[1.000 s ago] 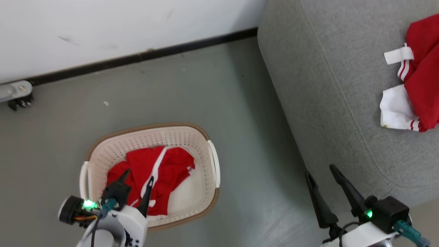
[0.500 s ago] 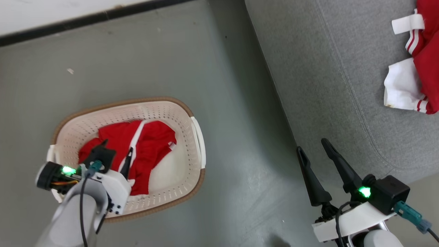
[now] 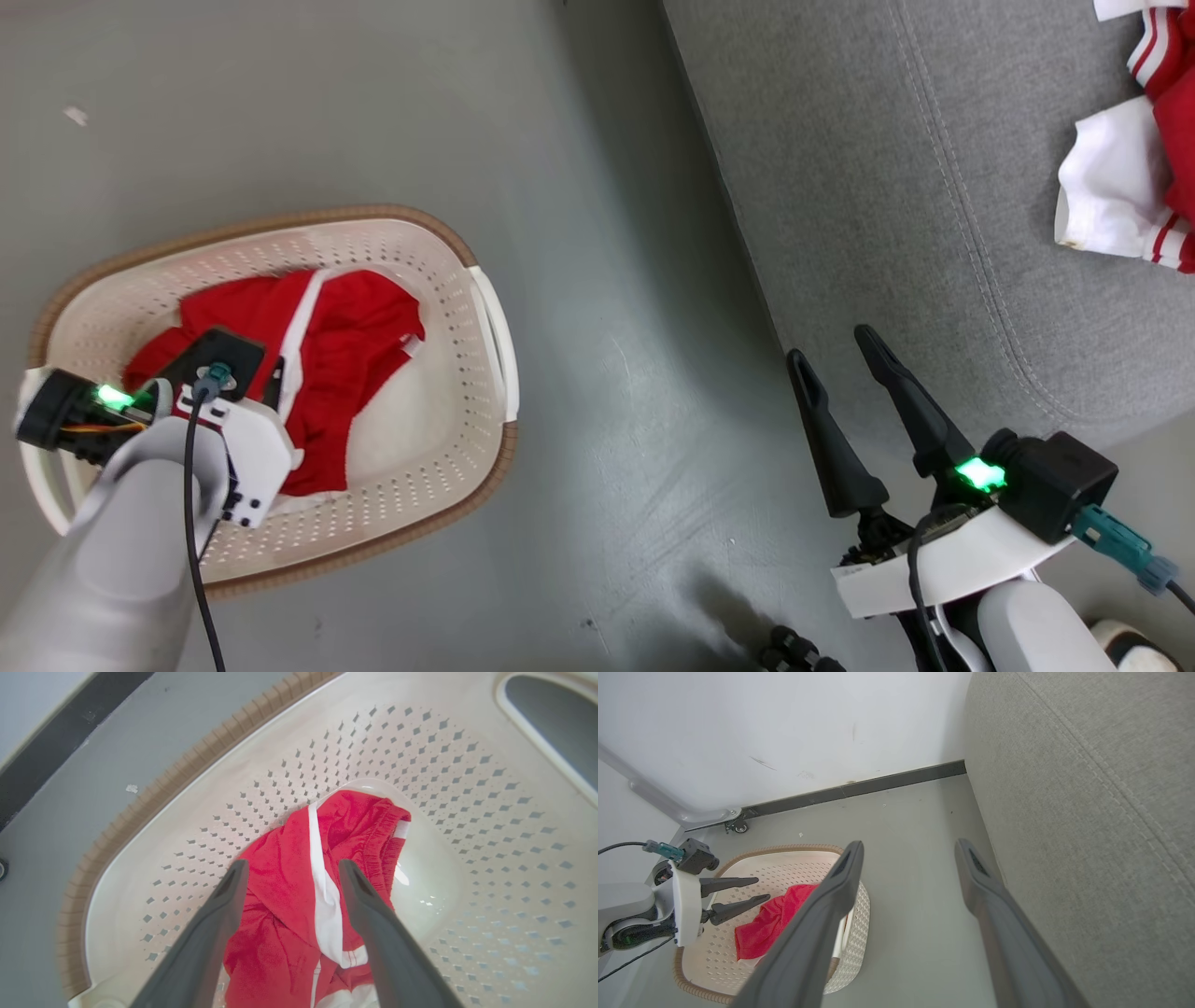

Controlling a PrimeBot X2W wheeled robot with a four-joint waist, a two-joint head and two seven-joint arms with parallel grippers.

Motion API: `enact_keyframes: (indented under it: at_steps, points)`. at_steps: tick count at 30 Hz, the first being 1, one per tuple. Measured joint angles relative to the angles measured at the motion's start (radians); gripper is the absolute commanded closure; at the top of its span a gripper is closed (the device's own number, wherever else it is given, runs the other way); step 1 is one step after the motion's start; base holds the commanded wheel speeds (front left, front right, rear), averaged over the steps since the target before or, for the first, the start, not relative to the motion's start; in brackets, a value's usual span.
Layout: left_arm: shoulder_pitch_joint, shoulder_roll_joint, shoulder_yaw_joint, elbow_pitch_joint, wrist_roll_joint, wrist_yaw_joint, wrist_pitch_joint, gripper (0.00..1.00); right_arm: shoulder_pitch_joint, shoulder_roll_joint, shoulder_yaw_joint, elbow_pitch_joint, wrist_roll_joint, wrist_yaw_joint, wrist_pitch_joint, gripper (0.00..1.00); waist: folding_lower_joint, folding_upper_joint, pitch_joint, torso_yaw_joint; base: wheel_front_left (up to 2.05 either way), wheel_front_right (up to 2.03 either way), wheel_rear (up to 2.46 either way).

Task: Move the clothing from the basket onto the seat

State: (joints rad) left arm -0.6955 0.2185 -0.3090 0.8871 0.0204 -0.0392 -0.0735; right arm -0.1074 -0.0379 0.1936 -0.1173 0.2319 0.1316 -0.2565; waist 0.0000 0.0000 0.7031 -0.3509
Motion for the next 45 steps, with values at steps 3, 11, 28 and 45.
enact_keyframes:
  at_steps: [3, 11, 28, 45]
  points:
    - [-0.028, 0.017, -0.019, 0.031, 0.029, -0.001, 0.034, 0.0, -0.019, 0.0, 0.015, -0.001, 0.016, 0.0, 0.0, 0.0, 0.0, 0.0, 0.026, -0.013, 0.0, 0.0, 0.0]
    - [-0.112, 0.045, -0.059, 0.085, 0.084, -0.002, 0.1, 0.0, -0.045, 0.0, 0.034, -0.002, 0.053, 0.0, 0.0, 0.0, 0.0, 0.0, 0.092, -0.049, 0.0, 0.0, 0.0]
    - [-0.256, 0.098, -0.154, 0.221, 0.212, 0.001, 0.235, 0.0, -0.109, 0.001, 0.043, -0.013, 0.129, 0.0, 0.0, 0.0, 0.0, 0.0, 0.227, -0.122, 0.0, 0.0, 0.0]
    - [-0.283, 0.086, -0.157, 0.3, 0.214, -0.018, 0.294, 0.78, -0.128, 0.001, 0.039, -0.021, 0.14, 0.0, 0.0, 0.0, 0.0, 0.0, 0.246, -0.124, 0.0, 0.0, 0.0]
